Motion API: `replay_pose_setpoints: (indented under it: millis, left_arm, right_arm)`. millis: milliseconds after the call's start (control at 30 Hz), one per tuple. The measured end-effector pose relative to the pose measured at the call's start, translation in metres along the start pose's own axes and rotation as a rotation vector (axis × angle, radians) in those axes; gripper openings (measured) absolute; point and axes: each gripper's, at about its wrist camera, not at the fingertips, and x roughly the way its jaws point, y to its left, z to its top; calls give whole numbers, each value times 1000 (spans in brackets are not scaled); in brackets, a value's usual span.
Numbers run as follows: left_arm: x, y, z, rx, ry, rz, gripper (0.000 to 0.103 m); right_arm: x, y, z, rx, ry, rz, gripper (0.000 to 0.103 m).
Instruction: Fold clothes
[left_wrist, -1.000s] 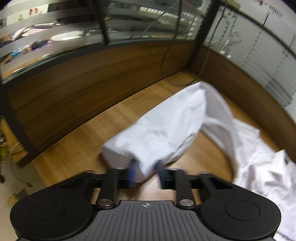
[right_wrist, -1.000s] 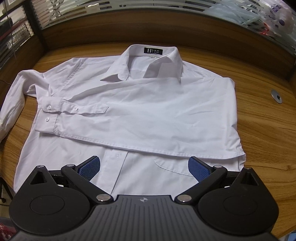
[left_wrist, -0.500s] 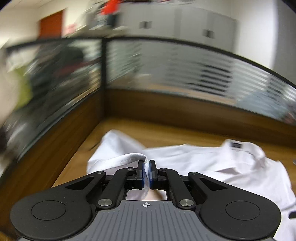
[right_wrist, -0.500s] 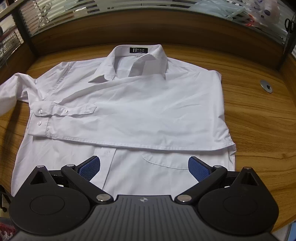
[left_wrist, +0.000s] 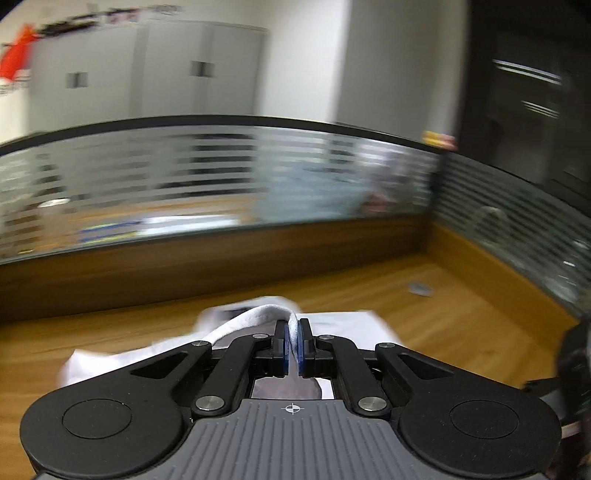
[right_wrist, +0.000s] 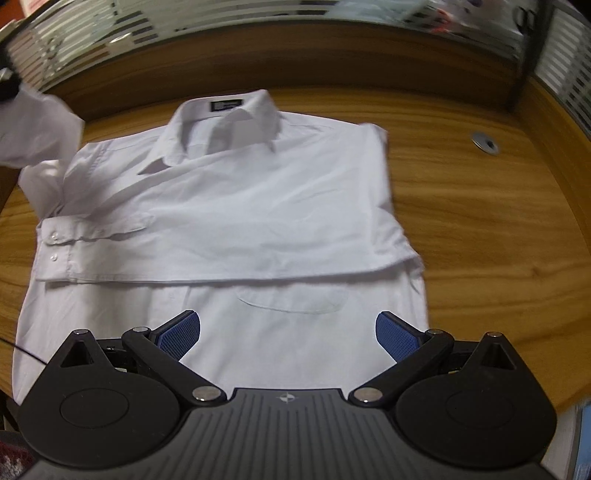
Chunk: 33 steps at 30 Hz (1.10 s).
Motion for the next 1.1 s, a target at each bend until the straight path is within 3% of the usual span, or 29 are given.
replay_pose_setpoints:
  millis: [100, 300, 433, 500, 600, 700, 1000, 1100]
  left_arm:
    - [25, -29, 8, 50, 41, -113, 7]
    - [65, -74, -7, 99, 173, -253, 10]
    - [62, -71, -24, 97, 207, -300, 27]
    - [57, -65, -28, 110, 213, -308, 45]
    - [50, -54, -34, 109, 227, -288, 50]
    - [39, -34, -49, 103, 251, -223, 55]
    - [26, 43, -104, 3, 364, 52, 58]
    - [23, 69, -117, -37, 380, 137, 58]
  right_arm:
    - [-4, -11, -8, 34, 1, -26, 102]
    - [-13, -33, -19, 108, -10, -63, 102]
    - [-15, -42, -24, 147, -18, -75, 102]
    - [-14, -45, -25, 164, -22, -72, 102]
    - [-9, -45, -26, 176, -23, -60, 102]
    - [-3, -43, -25, 172, -27, -41, 102]
    - [12, -36, -14, 157, -71, 11, 101]
    - [17, -33, -7, 128, -77, 16, 96]
